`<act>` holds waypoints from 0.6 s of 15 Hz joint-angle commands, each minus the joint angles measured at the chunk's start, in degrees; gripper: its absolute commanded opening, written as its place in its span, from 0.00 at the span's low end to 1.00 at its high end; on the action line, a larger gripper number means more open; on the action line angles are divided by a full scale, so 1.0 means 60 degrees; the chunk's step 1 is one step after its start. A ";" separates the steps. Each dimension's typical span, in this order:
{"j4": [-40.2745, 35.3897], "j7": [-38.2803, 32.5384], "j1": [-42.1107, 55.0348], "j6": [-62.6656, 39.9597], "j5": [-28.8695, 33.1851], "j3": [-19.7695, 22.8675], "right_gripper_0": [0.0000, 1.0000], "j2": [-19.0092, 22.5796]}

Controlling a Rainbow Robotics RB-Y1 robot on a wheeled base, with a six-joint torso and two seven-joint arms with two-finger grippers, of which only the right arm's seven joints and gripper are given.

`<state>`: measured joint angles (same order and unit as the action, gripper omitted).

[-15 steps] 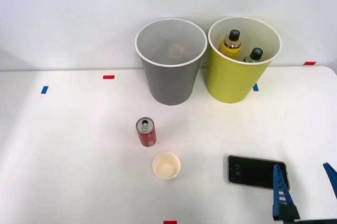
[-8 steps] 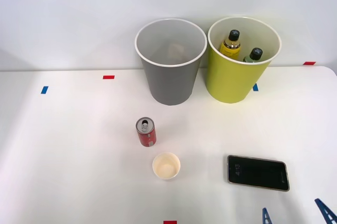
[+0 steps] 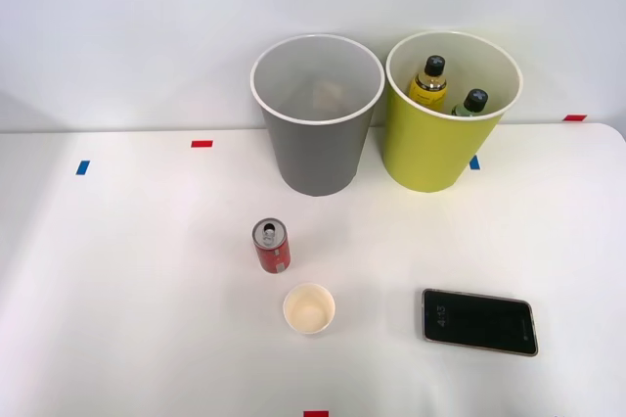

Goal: Put cans in the gray bin, plastic bottles in the light green bin

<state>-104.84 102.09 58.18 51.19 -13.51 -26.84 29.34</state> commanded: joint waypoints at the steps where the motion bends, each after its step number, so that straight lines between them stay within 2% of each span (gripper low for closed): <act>1: 0.0042 0.0006 0.0001 0.0023 0.0098 -0.0083 1.00 -0.0085; 9: 0.0042 0.0006 0.0001 0.0053 0.0083 -0.0039 1.00 -0.0158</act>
<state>-104.59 102.12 58.18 51.51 -13.01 -27.08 28.39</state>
